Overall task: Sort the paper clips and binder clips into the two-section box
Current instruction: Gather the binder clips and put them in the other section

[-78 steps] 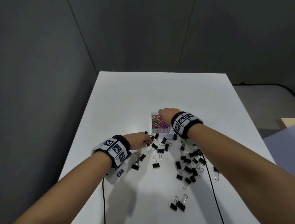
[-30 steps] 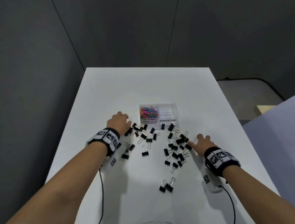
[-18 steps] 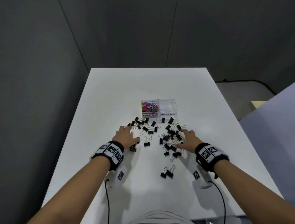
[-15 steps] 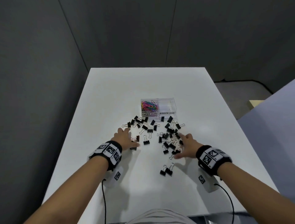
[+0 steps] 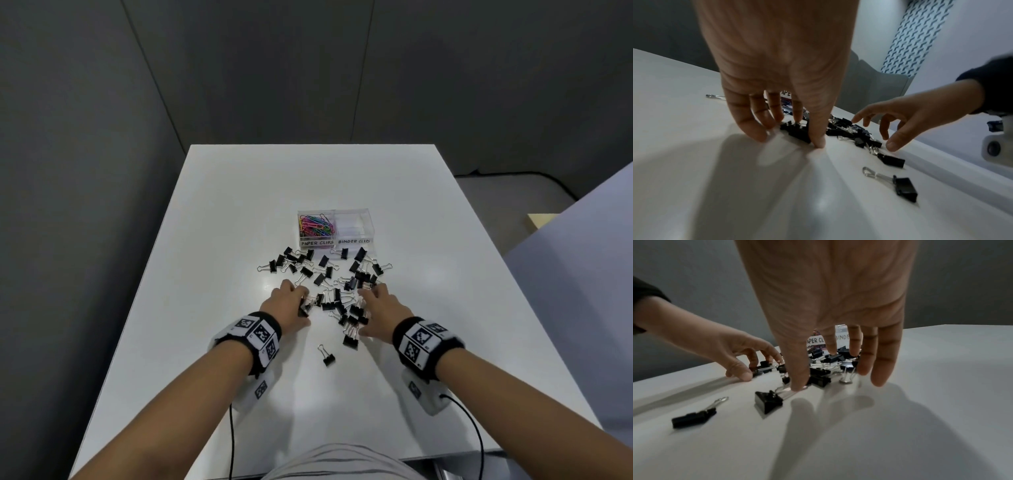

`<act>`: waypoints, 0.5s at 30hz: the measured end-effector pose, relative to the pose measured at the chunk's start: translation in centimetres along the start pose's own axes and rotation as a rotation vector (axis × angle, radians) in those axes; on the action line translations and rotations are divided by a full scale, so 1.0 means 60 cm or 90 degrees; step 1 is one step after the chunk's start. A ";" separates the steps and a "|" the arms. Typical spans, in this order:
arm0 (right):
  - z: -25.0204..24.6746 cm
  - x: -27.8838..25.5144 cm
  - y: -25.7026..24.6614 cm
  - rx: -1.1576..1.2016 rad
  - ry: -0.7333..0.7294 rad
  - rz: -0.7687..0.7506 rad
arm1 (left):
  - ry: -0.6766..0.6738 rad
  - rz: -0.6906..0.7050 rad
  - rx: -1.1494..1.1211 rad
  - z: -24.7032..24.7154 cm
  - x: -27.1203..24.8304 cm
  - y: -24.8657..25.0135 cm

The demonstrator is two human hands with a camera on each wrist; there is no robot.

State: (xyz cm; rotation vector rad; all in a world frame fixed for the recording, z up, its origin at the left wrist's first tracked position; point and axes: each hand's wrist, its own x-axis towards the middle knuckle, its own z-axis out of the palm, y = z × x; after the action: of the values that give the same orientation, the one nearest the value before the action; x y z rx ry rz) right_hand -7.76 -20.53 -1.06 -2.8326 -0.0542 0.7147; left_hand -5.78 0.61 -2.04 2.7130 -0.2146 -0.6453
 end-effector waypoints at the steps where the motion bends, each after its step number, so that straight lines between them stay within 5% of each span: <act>1: 0.003 0.001 0.002 0.003 -0.007 0.010 | 0.001 0.004 -0.011 0.001 0.001 0.000; 15: -0.002 0.033 -0.005 0.003 -0.040 -0.016 | -0.010 0.034 0.110 0.008 0.008 0.019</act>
State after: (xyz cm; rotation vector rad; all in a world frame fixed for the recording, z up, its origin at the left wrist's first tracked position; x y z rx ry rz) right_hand -5.99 -20.10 -1.83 -2.8004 -0.0983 0.7963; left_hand -5.63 -0.69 -2.22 2.8563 -0.3625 -0.6610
